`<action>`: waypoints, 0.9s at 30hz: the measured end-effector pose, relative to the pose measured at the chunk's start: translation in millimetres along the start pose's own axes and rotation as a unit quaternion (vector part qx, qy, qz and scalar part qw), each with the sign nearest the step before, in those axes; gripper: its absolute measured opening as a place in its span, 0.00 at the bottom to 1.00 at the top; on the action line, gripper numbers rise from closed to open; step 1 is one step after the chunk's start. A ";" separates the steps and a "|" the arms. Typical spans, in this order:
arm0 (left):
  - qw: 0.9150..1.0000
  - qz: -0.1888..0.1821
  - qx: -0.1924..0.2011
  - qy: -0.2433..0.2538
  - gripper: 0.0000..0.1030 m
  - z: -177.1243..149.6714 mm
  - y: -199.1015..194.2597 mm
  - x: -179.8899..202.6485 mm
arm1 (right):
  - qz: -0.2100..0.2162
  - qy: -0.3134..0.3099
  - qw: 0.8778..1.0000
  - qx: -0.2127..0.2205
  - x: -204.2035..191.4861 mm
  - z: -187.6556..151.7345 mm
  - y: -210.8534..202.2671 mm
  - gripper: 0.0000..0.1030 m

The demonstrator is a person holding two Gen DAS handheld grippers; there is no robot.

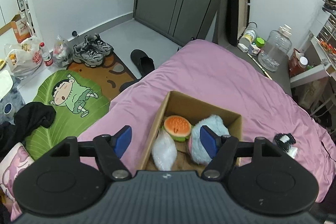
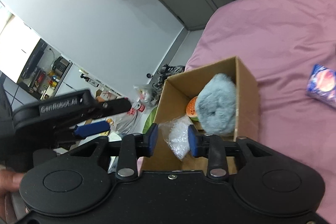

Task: Organize soft objects
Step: 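Lower the plastic bag into the box and open the right gripper, then move both grippers away from the box toward the black plush and white bag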

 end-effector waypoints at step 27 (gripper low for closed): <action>0.998 0.019 0.020 0.050 0.75 -44.7 -77.3 94.3 | -0.076 -0.042 0.995 0.039 48.0 19.5 -146.4 0.80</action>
Point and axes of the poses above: each gripper's, at about its wrist camera, not at the fingertips, and y roughly the way its jaws point, x to its right, z to its top, the point moved 10 cm from there along y, roughly the way its jaws point, and after that the axes turned 2 degrees about z, right-handed, at the moved point
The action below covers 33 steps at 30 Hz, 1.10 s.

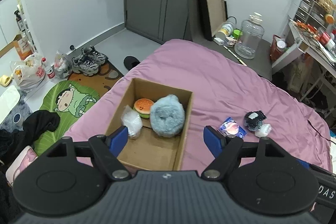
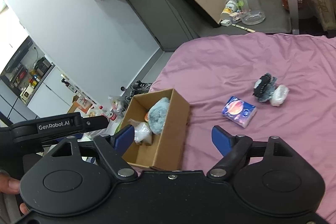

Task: Organize soft objects
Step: 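Move both grippers away from the box toward the black plush and white bag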

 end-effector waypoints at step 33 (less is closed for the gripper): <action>0.999 -0.012 -0.015 0.036 0.75 -4.0 54.6 119.0 | -0.026 0.119 0.992 0.035 134.8 38.9 -14.3 0.88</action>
Point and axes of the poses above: each gripper's, at about its wrist camera, not at the fingertips, and y roughly the way its jaws point, x to its right, z to its top, the point moved 10 cm from there along y, roughly the way its jaws point, and after that the axes turned 2 degrees about z, right-handed, at the moved point
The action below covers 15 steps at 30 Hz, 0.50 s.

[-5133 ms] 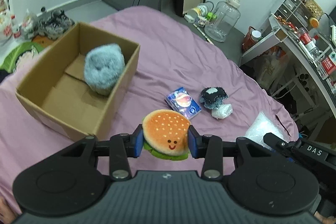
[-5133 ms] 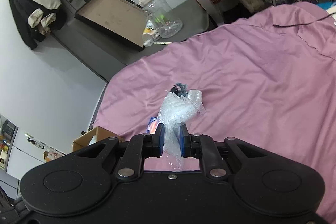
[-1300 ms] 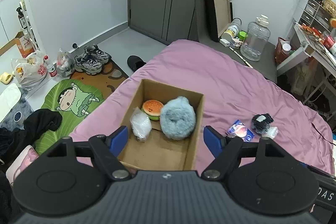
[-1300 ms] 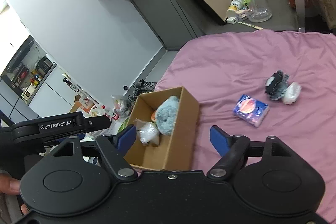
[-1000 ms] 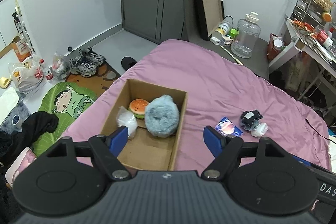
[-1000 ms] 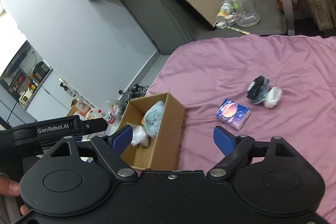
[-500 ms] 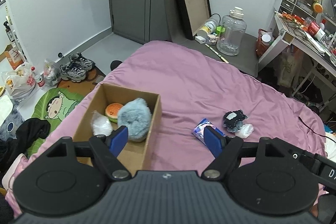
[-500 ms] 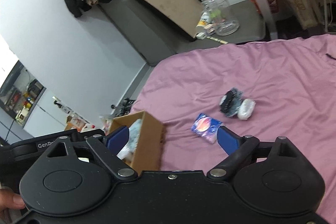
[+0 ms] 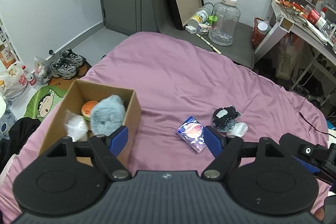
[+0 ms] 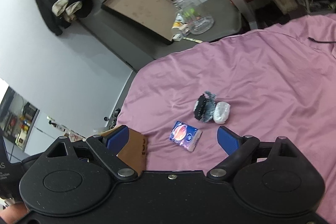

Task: Organize soft objects
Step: 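Move both grippers away from the box toward the black plush and white bag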

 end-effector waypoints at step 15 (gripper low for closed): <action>0.999 -0.033 -0.033 0.010 0.75 11.7 70.3 57.9 | -0.009 0.137 0.991 -0.005 75.8 19.2 44.4 0.75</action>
Point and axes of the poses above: each gripper's, at about its wrist camera, not at the fingertips, and y roughly the way its jaws point, x to its right, z to its top, the point moved 10 cm from there along y, roughly the way its jaws point, and after that the axes turned 2 degrees about z, right-handed, at the moved point
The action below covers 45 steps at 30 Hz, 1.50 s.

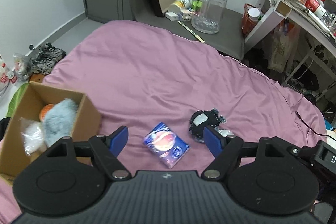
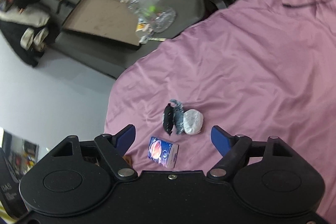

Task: Organize soft objects
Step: 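Move both grippers away from the box toward the black plush and white bag, then close the left gripper on the black plush while the right grasps the white bag, then carry the black plush and white bag into the box and open both grippers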

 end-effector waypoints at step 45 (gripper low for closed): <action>0.983 -0.084 -0.062 -0.153 0.21 -10.0 109.0 -1.5 | -0.016 0.113 0.993 -0.038 49.7 -10.3 102.1 0.30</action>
Point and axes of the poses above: each gripper's, at about its wrist camera, not at the fingertips, and y roughly the way its jaws point, x to its right, z to its top, the point moved 10 cm from there along y, roughly the way its jaws point, and after that the axes turned 2 degrees about z, right-handed, at the moved point
